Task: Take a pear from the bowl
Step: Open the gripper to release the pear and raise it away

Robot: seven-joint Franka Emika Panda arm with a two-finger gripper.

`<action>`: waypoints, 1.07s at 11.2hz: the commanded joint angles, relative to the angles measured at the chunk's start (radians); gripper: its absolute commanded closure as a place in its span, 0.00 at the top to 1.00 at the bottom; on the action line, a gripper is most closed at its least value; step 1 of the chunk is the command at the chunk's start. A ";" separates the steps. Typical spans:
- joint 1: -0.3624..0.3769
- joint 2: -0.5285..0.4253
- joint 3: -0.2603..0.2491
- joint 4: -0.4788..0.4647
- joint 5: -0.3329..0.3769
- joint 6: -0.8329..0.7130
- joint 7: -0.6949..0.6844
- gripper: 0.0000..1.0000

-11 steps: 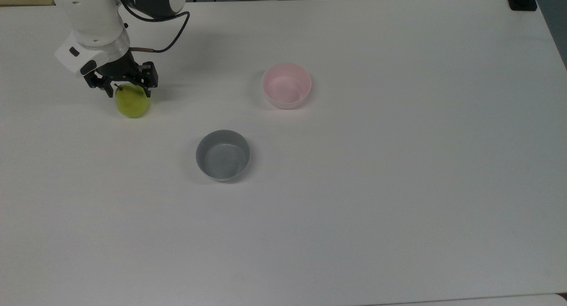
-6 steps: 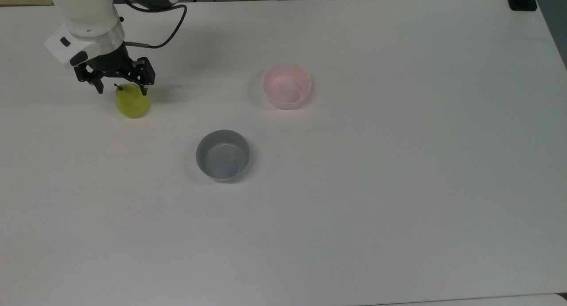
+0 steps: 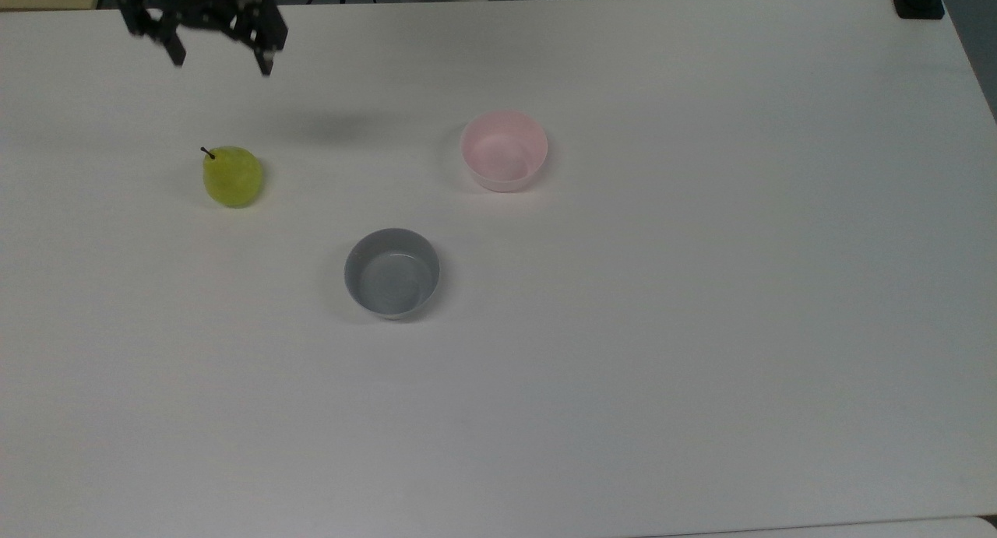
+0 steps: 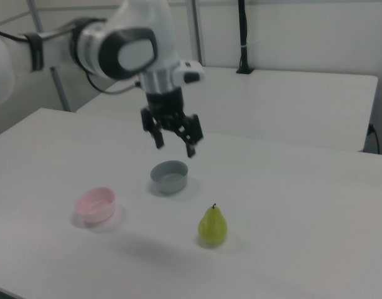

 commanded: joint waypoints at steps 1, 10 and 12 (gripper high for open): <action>0.073 -0.080 -0.004 0.089 0.014 -0.189 0.101 1.00; 0.116 -0.066 0.096 0.078 0.066 -0.152 0.097 1.00; 0.116 -0.066 0.096 0.078 0.066 -0.152 0.097 1.00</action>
